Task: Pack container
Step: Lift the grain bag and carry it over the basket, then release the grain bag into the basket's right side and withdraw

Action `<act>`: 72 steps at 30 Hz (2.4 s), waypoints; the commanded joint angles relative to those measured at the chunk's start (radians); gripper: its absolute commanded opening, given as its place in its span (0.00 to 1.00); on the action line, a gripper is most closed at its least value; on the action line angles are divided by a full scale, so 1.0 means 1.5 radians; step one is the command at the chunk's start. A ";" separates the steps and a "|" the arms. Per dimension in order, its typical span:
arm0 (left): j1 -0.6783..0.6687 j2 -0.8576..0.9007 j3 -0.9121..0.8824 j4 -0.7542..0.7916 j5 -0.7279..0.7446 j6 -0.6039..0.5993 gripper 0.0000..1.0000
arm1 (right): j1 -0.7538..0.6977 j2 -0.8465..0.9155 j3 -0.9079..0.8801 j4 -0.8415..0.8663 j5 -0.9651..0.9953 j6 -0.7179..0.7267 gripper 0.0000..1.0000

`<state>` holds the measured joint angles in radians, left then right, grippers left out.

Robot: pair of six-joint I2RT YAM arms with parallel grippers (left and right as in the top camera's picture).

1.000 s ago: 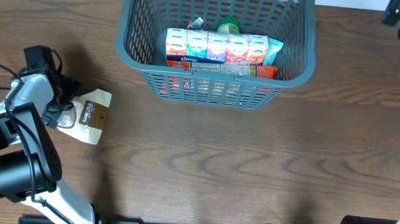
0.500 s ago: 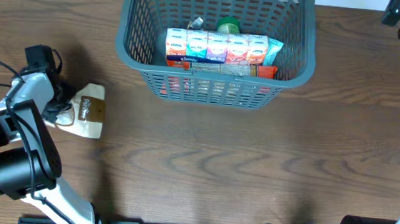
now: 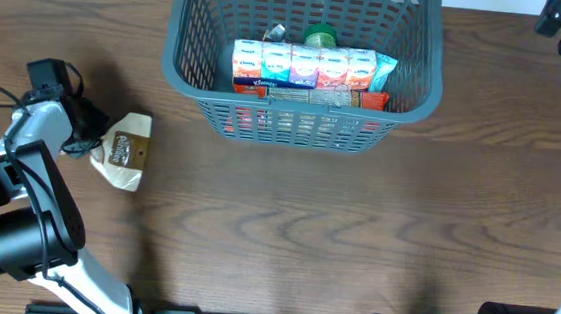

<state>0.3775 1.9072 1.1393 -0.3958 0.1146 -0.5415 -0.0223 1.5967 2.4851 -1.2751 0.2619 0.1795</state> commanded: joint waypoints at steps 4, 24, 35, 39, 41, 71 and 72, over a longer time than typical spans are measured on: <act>-0.006 -0.060 0.060 -0.018 0.173 0.082 0.05 | -0.004 0.000 0.000 -0.001 0.002 0.010 0.99; -0.152 -0.371 0.285 0.223 0.365 0.271 0.06 | -0.004 0.000 0.000 -0.001 0.002 0.010 0.99; -0.338 -0.278 0.285 0.326 0.366 0.434 0.06 | -0.004 0.000 0.000 -0.001 0.002 0.010 0.99; -0.385 -0.224 0.285 0.353 0.366 0.444 0.06 | -0.004 0.000 0.000 -0.001 0.002 0.010 0.99; -0.405 -0.196 0.285 0.360 0.366 0.444 0.06 | -0.004 0.000 0.000 -0.001 0.002 0.010 0.99; -0.453 -0.042 0.285 0.332 0.365 0.445 0.99 | -0.004 0.000 0.000 -0.001 0.002 0.010 0.99; -0.452 -0.046 0.285 0.328 0.365 0.445 0.99 | -0.004 0.000 0.000 -0.001 0.002 0.010 0.99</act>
<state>-0.3031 1.8557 1.5574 0.1040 0.6518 0.1280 -0.0223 1.5967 2.4851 -1.2751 0.2619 0.1795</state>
